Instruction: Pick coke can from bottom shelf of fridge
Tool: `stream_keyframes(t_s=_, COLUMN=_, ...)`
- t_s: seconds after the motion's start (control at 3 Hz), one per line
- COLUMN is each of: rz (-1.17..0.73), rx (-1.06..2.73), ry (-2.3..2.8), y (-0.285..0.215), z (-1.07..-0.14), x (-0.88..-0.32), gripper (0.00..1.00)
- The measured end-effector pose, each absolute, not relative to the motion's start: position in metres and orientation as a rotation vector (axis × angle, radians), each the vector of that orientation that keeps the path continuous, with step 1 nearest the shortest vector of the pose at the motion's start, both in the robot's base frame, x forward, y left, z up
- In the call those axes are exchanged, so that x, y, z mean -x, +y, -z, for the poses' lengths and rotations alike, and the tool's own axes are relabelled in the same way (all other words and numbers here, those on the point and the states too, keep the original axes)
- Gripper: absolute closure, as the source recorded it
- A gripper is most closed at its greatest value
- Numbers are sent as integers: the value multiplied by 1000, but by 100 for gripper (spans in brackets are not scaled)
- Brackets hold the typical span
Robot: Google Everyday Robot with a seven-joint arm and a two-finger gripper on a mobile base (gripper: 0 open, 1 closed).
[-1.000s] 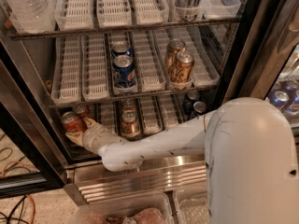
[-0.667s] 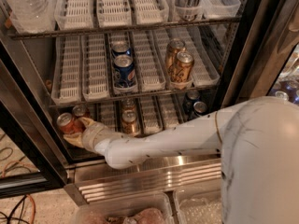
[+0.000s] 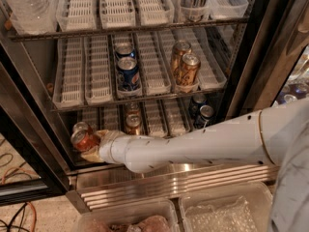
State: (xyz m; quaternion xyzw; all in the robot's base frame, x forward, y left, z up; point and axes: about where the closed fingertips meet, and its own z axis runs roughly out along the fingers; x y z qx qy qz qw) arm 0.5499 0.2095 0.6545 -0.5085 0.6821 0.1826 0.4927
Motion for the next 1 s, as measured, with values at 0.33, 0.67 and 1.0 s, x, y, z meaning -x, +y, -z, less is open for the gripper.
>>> stream_keyframes(t_s=0.33, rz=-417, rx=1268, ry=1715, y=175, z=-654, x=-536, gripper=100)
stream_keyframes(t_s=0.67, rz=-481, rx=1289, ry=1752, y=162, z=-651, x=-528, gripper=100)
stream_keyframes(t_s=1.0, rz=-652, rx=1254, ry=1764, y=146, z=-650, x=-519, gripper=100)
